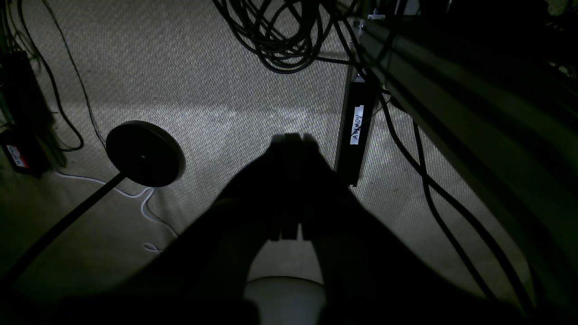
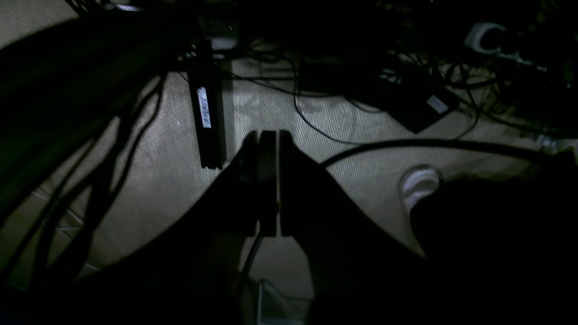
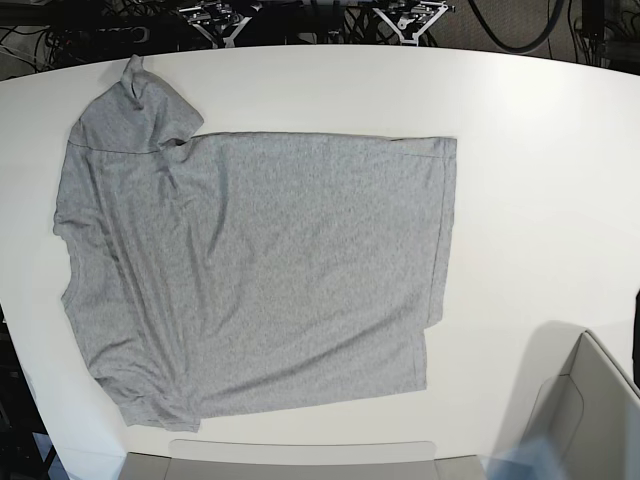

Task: Fold the T-shirt properly

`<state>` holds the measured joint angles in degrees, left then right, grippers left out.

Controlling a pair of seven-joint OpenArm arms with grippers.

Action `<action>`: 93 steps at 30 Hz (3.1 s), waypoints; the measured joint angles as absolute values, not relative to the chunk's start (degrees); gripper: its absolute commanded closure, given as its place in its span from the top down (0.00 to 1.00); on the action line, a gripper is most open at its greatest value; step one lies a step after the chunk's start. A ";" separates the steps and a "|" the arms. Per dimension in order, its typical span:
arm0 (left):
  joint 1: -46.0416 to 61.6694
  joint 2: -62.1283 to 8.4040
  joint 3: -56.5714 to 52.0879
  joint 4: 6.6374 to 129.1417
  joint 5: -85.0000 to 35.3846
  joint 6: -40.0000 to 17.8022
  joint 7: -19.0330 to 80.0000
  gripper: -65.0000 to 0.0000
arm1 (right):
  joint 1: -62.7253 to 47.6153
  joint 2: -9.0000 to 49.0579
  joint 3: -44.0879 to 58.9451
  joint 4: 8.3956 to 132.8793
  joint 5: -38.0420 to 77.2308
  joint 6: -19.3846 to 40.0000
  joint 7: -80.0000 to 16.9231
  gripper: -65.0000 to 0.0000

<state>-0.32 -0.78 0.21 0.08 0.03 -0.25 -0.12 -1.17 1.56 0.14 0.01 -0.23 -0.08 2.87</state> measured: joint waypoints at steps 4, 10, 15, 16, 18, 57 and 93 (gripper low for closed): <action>-0.32 -0.75 0.21 0.08 0.03 -0.25 -0.10 0.00 | -2.42 1.91 0.14 -0.03 -0.23 -0.10 3.01 0.00; -0.32 -0.75 0.21 0.08 0.03 -0.25 -0.10 0.00 | -3.46 1.85 0.14 -0.10 -0.23 -0.10 3.07 0.00; -0.16 -0.75 -0.16 0.08 0.03 -0.25 -0.12 0.00 | -3.25 1.91 0.14 -0.01 -0.23 -0.10 3.27 0.00; -0.14 -0.75 -0.16 0.08 0.03 -0.25 -0.12 0.00 | -3.38 1.91 0.14 -0.01 -0.23 -0.10 3.29 0.00; -0.01 -0.78 -0.16 0.08 0.01 -0.25 -0.12 0.00 | -3.73 1.89 0.16 -0.01 -0.25 -0.08 3.27 0.00; 20.10 -6.68 -0.19 21.10 0.01 -0.40 -4.82 0.00 | -21.30 6.13 0.08 22.35 -0.32 -0.03 3.14 0.00; 67.92 -8.43 -12.99 105.08 -18.06 -0.08 5.56 0.00 | -64.79 9.15 5.17 96.18 7.75 -0.01 1.58 0.00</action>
